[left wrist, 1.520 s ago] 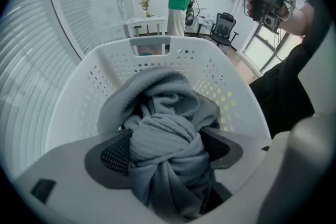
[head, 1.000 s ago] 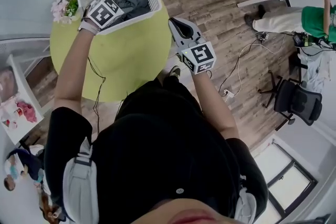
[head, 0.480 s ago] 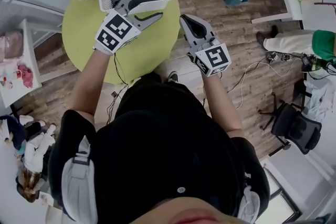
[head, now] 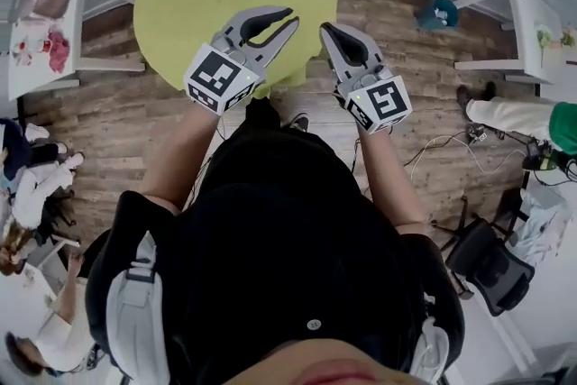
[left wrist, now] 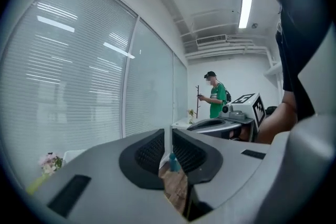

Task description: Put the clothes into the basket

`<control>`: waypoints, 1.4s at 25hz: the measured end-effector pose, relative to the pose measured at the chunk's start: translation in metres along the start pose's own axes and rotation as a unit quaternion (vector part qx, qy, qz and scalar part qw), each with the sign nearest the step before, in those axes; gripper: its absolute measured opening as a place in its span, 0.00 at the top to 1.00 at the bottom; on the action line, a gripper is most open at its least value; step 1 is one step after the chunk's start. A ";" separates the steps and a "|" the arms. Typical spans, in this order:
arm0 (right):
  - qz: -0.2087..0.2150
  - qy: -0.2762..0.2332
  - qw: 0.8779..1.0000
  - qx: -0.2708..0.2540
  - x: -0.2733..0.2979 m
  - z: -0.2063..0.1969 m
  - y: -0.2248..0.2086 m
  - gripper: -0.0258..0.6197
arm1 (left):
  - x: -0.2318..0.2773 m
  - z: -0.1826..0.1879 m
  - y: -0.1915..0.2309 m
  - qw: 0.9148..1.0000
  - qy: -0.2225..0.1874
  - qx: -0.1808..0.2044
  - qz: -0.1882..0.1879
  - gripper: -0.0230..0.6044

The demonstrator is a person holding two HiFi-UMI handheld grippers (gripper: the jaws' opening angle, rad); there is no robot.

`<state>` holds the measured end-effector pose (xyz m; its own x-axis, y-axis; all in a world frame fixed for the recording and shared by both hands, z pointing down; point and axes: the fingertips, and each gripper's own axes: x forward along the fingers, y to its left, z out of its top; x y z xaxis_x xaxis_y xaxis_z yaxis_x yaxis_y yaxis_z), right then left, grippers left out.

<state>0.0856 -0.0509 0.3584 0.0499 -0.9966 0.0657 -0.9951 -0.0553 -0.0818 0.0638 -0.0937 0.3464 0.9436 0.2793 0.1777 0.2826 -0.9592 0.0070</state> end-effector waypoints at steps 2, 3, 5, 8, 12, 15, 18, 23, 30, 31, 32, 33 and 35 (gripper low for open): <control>0.024 -0.003 1.000 -0.002 -0.004 0.001 0.016 0.92 | -0.016 -0.002 -0.009 0.999 -0.010 -0.004 0.031 0.92; 0.036 -0.004 0.999 -0.003 -0.005 0.001 0.024 0.92 | -0.024 -0.003 -0.013 0.999 -0.011 -0.001 0.044 0.94; 0.056 -0.006 0.998 -0.002 -0.007 0.001 0.039 0.92 | -0.040 -0.007 -0.020 0.998 -0.010 0.006 0.063 0.95; 0.079 -0.008 0.997 0.000 -0.008 0.001 0.060 0.92 | -0.059 -0.010 -0.027 0.997 -0.015 0.008 0.080 0.95; 0.094 -0.008 0.995 0.002 -0.007 0.002 0.083 0.92 | -0.079 -0.015 -0.031 0.995 -0.018 0.001 0.094 0.95; 0.096 -0.007 0.995 0.004 -0.002 0.002 0.096 0.92 | -0.091 -0.019 -0.033 0.996 -0.019 -0.001 0.092 0.95; 0.090 -0.006 0.996 0.005 0.004 0.002 0.105 0.92 | -0.100 -0.028 -0.031 0.997 -0.008 -0.005 0.082 0.95; 0.076 -0.004 0.997 0.005 0.017 0.001 0.122 0.92 | -0.117 -0.031 -0.024 0.997 -0.020 -0.008 0.070 0.95; 0.064 -0.004 0.998 0.003 0.030 0.002 0.135 0.92 | -0.133 -0.035 -0.014 0.998 -0.024 -0.009 0.056 0.95; 0.063 -0.003 0.998 0.003 0.031 0.002 0.136 0.92 | -0.135 -0.034 -0.013 0.998 -0.025 -0.009 0.055 0.95; 0.062 -0.002 0.998 0.002 0.031 0.002 0.137 0.92 | -0.136 -0.035 -0.013 0.998 -0.025 -0.010 0.054 0.95; 0.061 -0.001 0.998 0.002 0.032 0.002 0.138 0.92 | -0.136 -0.036 -0.012 0.998 -0.023 -0.011 0.053 0.95; 0.059 0.000 0.998 0.002 0.034 0.001 0.139 0.92 | -0.138 -0.040 -0.011 0.998 -0.016 -0.011 0.051 0.95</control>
<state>-0.0506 -0.0924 0.3486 -0.0684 -0.9961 0.0557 -0.9937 0.0630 -0.0928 -0.0759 -0.1238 0.3610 0.9727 0.1801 0.1467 0.1803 -0.9835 0.0124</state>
